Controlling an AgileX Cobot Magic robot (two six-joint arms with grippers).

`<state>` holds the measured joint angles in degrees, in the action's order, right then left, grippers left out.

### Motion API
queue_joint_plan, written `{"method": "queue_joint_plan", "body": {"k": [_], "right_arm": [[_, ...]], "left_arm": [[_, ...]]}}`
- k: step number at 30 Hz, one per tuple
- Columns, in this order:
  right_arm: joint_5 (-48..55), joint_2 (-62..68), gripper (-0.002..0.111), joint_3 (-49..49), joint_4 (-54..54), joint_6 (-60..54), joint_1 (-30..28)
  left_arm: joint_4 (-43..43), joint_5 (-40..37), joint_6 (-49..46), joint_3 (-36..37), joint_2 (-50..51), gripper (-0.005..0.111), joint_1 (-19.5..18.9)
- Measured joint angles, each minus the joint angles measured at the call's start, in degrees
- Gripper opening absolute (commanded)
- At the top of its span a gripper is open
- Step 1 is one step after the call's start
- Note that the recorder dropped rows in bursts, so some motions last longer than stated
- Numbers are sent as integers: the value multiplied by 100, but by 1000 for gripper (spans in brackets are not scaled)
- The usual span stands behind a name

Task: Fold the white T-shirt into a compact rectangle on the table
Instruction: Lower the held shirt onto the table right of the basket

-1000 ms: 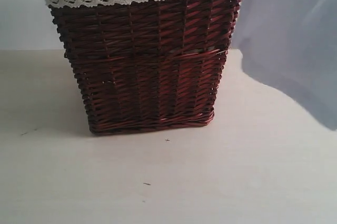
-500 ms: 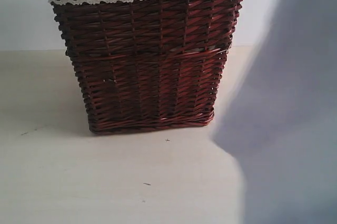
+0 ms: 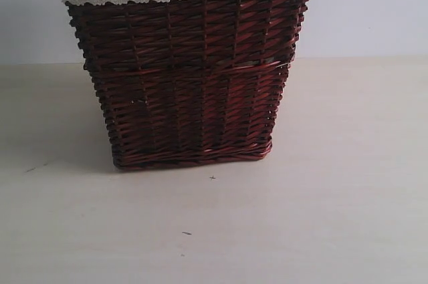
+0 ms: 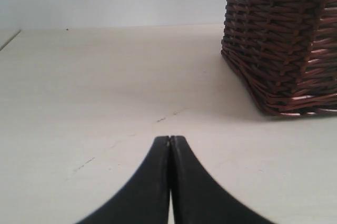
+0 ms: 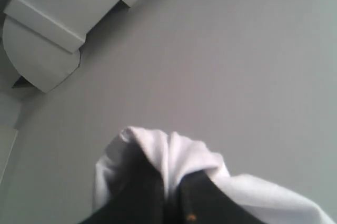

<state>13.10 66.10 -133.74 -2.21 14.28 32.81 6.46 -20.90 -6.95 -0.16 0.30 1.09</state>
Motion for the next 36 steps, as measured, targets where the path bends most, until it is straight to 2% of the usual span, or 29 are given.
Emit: {"method": "queue_joint_plan", "body": {"k": [8,16,21,28,32,36], "right_arm": [[639,-85,0,-555,61,-203,0],[2968,241,0,-577,589,-1044,0],[3967,695,0,-577,1142,-1339,0],[5702,1248,0,-541,1023,-1468,0],[5842,1272,0,-265,889,-1428,0],[5846,982,0,413,621,-1282,0]], "left_arm": [[0,0,0,0,0,0,0],[0,0,0,0,0,0,0],[0,0,0,0,0,0,0],[0,0,0,0,0,0,0],[0,0,0,0,0,0,0],[0,0,0,0,0,0,0]]}}
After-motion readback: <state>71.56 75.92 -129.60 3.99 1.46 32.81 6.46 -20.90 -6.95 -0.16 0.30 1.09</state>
